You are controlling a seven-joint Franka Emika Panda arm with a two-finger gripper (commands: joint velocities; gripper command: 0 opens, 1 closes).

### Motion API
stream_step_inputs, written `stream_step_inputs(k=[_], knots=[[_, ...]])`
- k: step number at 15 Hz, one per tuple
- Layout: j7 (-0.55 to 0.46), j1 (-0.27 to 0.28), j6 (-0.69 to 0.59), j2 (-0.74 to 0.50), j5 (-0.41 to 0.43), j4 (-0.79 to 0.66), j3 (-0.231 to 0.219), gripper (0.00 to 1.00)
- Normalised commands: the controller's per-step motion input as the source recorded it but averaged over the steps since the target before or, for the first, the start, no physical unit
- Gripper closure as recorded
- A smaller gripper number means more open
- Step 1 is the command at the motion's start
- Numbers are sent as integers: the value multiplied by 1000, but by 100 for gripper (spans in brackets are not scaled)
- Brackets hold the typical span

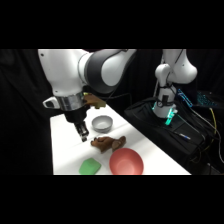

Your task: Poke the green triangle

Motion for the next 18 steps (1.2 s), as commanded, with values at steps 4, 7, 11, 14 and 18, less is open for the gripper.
stream_step_inputs(k=[4,7,11,14,18], knots=[[-223,-96,92,409,124,374,108,94],[-204,-89,78,430,155,428,144,96],[-143,-59,52,425,127,411,106,95],[-109,-58,17,413,106,394,65,96],[-30,-13,13,219,52,220,18,94]])
